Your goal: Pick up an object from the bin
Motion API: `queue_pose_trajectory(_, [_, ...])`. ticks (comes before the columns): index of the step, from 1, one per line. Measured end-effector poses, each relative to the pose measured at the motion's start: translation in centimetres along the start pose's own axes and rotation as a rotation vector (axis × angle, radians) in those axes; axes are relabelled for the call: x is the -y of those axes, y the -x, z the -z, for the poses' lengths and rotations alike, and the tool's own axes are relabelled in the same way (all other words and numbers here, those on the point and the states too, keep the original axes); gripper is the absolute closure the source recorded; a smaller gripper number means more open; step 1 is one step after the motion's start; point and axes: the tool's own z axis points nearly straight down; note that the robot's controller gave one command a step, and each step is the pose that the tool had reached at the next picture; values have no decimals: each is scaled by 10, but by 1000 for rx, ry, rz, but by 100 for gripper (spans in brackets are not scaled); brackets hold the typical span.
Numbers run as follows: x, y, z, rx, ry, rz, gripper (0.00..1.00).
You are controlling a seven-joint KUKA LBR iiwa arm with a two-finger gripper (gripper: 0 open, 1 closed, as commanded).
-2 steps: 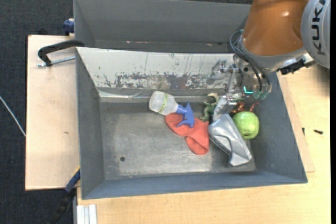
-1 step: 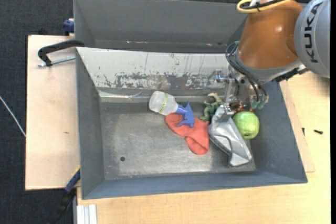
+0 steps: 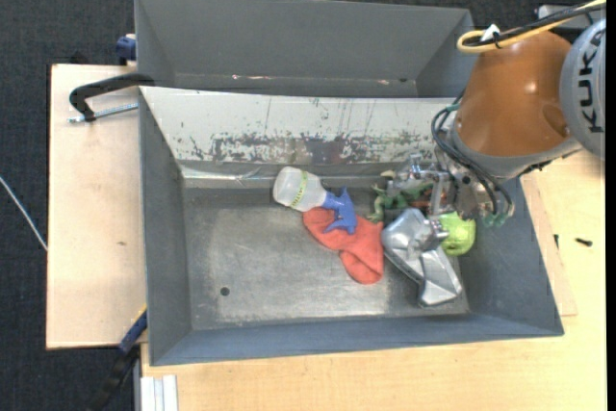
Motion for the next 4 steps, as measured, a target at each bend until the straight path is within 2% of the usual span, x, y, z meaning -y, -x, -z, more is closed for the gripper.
queue_pose_trajectory(1, [60, -16, 5, 7, -2, 144, 0])
queue_pose_trajectory(2, [79, -19, -39, 10, -8, 262, 0])
queue_pose_trajectory(3, [76, -15, -63, -2, -1, 266, 0])
queue_pose_trajectory(4, [82, -5, -42, 12, -5, 236, 0])
